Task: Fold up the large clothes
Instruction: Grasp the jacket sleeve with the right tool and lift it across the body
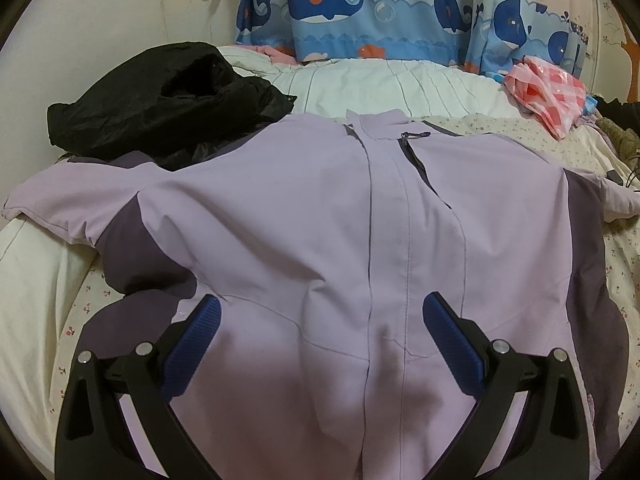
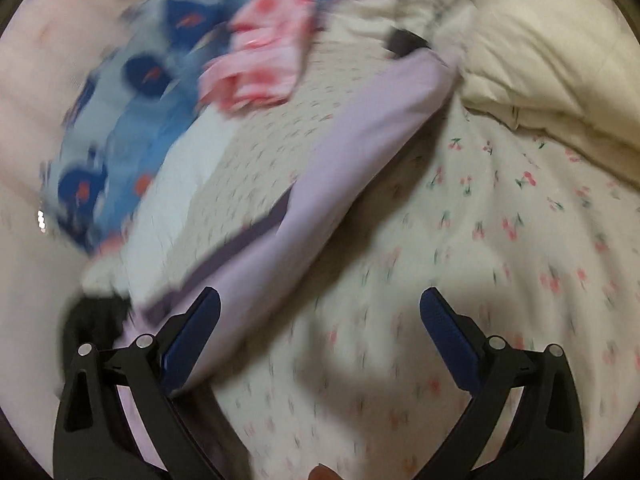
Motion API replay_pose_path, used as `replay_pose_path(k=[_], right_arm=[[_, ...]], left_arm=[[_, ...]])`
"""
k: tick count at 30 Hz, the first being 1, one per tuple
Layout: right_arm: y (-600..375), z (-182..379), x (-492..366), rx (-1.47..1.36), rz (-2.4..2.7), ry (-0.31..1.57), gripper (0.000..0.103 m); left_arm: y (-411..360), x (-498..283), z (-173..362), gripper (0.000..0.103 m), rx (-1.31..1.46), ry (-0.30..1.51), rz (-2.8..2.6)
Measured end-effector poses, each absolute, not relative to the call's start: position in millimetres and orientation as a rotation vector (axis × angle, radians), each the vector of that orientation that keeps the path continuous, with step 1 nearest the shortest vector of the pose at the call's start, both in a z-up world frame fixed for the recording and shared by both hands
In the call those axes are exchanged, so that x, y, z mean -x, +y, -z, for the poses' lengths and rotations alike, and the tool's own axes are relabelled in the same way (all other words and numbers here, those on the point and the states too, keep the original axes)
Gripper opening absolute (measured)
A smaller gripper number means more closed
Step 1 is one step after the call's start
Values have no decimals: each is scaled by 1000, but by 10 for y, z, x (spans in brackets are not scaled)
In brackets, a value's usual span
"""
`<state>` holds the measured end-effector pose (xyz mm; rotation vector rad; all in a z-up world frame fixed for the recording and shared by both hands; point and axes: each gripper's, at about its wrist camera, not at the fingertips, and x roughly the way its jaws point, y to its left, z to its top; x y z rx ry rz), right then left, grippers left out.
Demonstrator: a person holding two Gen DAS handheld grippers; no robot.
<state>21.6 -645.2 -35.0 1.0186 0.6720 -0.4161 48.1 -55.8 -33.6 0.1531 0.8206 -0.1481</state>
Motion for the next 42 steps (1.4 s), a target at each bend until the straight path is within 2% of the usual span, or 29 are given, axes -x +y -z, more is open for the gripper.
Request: replay_pose_path(k=[5,7,8,9,11,12,17,21,24,26,29,31,35,42], right_arm=[[-7066,629,-610,-1170,480,620,96],[-7277,813,-689,-1242,457,565,91],[-7335,855,-759,-1252,431,558,75],[-7379,853,-832,-1240,394,558,48],[-7424,644,-994,-1175,342,553,17],[-7440,449,-1049,-1128,321,524,10],[-7468,-893,-1076,-920,182,283,7],[-7448,-1497,-956,-785,137,149,7],[-7585,-1135,-908,-836,215,191,7],[-7724,-495,-866,-954,310,304,7],[-7786,264,-700,-1091,402,428,7],[-7759,470,-551,-1141,421,412,7],[-7514,139,-529,-1045,400,352,7],[-6467,-1078,-856,-744,245,256,7]], left_arm=[[-548,-515,366,97,-148,835,151],[-549,-521,373,97,-144,838,154],[-547,-522,375,97,-143,838,155],[-549,-523,376,97,-142,838,158],[-547,-523,375,97,-131,836,163],[-540,-535,374,97,-122,834,167],[-558,-578,342,97,-5,842,165],[-838,-496,244,97,32,816,211],[-1076,-485,300,97,30,837,261],[-1139,-513,388,97,25,884,291],[-946,-529,387,97,77,933,311],[-701,-498,263,97,94,912,295],[-16,-472,49,97,111,849,201],[894,-451,56,97,226,831,90]])
